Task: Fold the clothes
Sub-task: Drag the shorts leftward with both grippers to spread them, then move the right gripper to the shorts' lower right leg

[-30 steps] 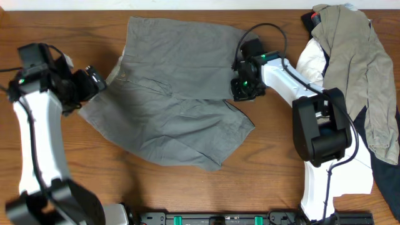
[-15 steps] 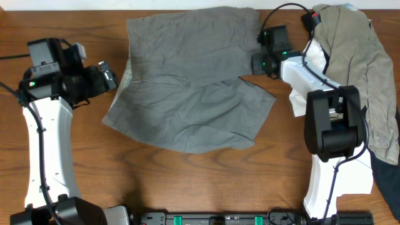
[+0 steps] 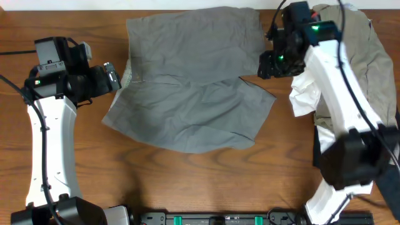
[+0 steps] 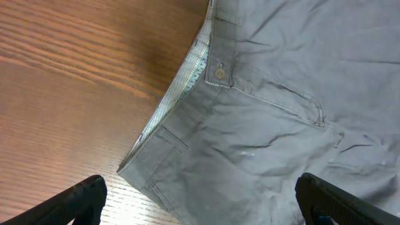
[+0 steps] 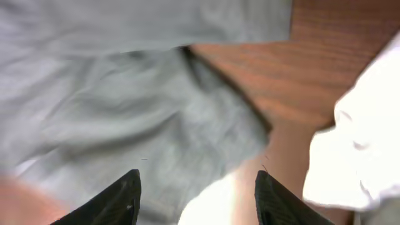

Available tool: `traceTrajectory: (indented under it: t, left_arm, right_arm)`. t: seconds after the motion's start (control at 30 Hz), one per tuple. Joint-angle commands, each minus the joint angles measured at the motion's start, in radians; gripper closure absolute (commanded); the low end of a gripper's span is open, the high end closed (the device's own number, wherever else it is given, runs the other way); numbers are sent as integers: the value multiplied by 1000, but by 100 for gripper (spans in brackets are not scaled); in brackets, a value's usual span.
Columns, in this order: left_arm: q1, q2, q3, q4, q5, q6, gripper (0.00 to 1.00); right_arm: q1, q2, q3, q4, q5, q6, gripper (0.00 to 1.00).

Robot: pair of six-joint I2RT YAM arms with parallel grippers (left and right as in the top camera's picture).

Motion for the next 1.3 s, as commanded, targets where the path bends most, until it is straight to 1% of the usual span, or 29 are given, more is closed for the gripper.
traceTrajectory:
  t: [0.0, 0.07, 0.2, 0.27, 0.37, 0.5, 0.67, 0.83, 1.0, 1.27]
  left_arm:
    - [-4, 11, -7, 6, 40, 20, 2]
    - [-4, 11, -7, 13, 41, 20, 2]
    - [-4, 11, -7, 19, 40, 20, 2]
    - [-4, 11, -7, 19, 40, 20, 2]
    - [-4, 11, -7, 21, 38, 21, 2]
    - [-4, 11, -7, 28, 38, 21, 2]
    - [-4, 11, -7, 30, 38, 21, 2]
    - [-4, 11, -7, 30, 37, 21, 2]
    - [-4, 11, -7, 30, 38, 21, 2]
    - [-4, 11, -7, 31, 37, 21, 2]
  right_arm:
    - [61, -62, 11, -76, -31, -23, 43]
    - [106, -77, 11, -147, -31, -21, 44]
    - [198, -78, 0, -283, -26, 50, 51]
    - [238, -78, -18, -328, -15, 70, 53]
    - [293, -80, -64, -370, 44, 114, 55]
    - [364, -80, -161, -362, 45, 122, 55]
    - [461, -80, -332, -290, 28, 154, 55]
    - [528, -80, -478, -133, 19, 173, 55]
    - [525, -80, -581, 68, 24, 173, 54]
    - [472, -79, -736, 298, 28, 173, 55]
